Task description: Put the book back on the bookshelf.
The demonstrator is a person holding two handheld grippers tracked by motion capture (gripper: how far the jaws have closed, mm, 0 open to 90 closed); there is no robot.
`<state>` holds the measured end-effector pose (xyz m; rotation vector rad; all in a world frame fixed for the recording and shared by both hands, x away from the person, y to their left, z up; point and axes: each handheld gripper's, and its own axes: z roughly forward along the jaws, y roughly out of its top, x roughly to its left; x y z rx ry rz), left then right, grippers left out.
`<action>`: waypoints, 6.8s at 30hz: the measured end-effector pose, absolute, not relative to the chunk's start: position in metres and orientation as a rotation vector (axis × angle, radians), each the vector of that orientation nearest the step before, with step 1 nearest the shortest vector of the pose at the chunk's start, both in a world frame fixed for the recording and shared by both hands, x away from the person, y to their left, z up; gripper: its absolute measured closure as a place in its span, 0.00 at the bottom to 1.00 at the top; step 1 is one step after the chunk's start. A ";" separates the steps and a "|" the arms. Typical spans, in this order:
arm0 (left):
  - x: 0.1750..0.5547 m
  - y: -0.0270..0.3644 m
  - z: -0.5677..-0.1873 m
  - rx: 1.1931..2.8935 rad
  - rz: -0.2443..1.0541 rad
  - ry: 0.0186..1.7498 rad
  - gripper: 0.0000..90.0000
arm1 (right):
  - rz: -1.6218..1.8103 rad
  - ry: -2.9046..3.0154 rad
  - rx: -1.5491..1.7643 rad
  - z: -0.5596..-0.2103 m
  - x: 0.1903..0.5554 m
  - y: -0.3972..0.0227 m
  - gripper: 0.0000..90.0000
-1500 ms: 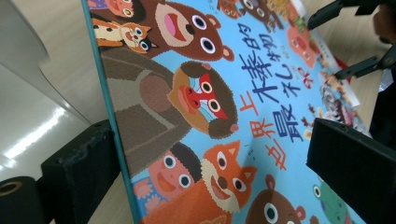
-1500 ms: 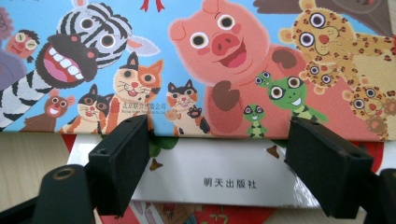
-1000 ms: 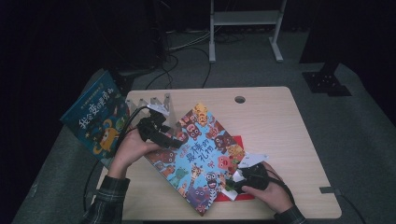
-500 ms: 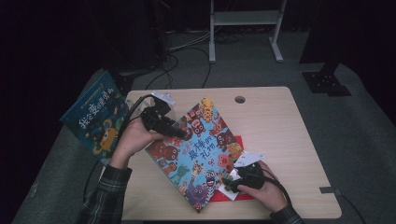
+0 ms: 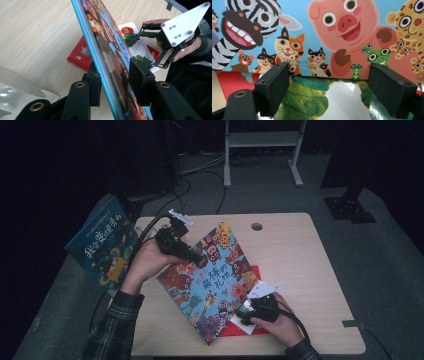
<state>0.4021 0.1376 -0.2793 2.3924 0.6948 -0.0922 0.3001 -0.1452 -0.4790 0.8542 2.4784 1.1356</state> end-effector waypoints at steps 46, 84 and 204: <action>0.381 0.133 -0.218 2.555 0.016 0.644 0.90 | 1.211 2.454 0.905 -0.484 0.309 -0.162 0.23; 0.338 0.311 -0.223 2.375 0.139 1.112 0.90 | 1.227 2.449 0.895 -0.485 0.310 -0.162 0.22; 0.374 0.333 -0.211 2.074 0.517 1.497 0.94 | 1.226 2.449 0.896 -0.485 0.311 -0.162 0.22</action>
